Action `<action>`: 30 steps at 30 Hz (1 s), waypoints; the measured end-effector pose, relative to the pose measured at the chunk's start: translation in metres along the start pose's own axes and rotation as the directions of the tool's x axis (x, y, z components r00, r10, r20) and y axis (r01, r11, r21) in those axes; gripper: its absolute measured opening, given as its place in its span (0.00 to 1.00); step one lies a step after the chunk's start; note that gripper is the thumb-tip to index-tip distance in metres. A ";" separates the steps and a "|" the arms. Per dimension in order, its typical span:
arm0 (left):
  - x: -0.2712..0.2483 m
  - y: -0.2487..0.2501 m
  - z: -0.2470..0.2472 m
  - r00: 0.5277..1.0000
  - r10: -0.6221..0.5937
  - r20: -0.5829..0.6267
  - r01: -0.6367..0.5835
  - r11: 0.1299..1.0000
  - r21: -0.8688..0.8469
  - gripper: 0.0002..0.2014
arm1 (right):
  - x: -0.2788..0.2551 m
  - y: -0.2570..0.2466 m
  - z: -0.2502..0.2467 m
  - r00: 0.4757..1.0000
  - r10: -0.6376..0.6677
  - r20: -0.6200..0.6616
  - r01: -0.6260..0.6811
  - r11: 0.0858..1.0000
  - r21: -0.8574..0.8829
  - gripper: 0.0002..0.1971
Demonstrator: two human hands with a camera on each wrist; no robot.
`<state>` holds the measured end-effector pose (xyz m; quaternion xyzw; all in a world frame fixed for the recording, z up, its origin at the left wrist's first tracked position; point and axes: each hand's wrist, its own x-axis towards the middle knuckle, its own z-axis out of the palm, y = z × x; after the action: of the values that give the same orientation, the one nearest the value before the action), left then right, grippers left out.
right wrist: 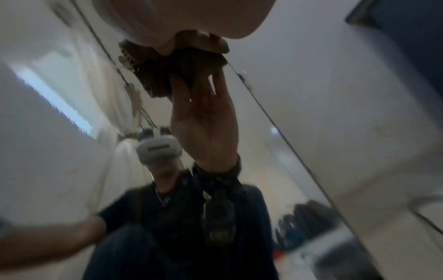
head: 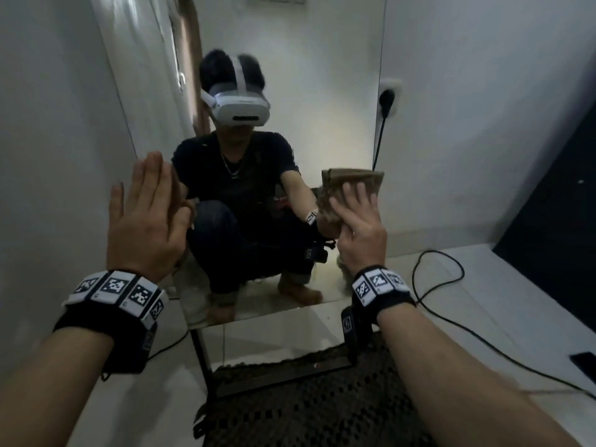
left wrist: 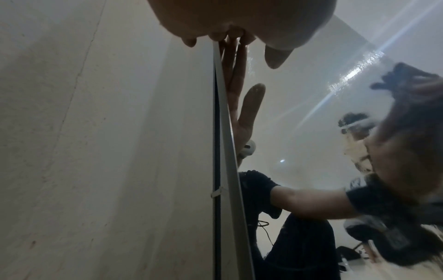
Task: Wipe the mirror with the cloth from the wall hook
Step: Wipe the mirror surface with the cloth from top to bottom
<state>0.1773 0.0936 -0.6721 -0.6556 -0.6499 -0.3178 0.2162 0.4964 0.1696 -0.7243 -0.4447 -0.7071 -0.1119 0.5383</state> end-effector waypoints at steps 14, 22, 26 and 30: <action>-0.001 -0.001 -0.006 0.999 0.033 0.014 -0.034 0.999 0.040 0.35 | -0.023 -0.022 -0.054 0.952 0.258 -0.164 -0.239 0.962 0.130 0.15; -0.001 0.001 -0.004 1.000 0.019 -0.010 -0.018 0.999 0.030 0.36 | 0.147 -0.044 -0.030 0.982 -0.064 -0.178 0.080 0.993 0.084 0.18; -0.001 0.001 -0.004 1.000 0.017 -0.009 -0.017 1.000 0.024 0.35 | 0.035 -0.018 -0.002 0.993 -0.051 -0.105 0.055 0.998 0.034 0.19; 0.000 -0.001 -0.002 1.000 0.026 0.010 -0.027 0.999 0.030 0.35 | -0.088 0.007 0.018 0.996 0.088 -0.028 -0.088 0.996 0.018 0.22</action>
<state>0.1756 0.0922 -0.6705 -0.6624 -0.6470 -0.3018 0.2271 0.4921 0.1406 -0.8097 -0.4692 -0.6799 -0.0887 0.5565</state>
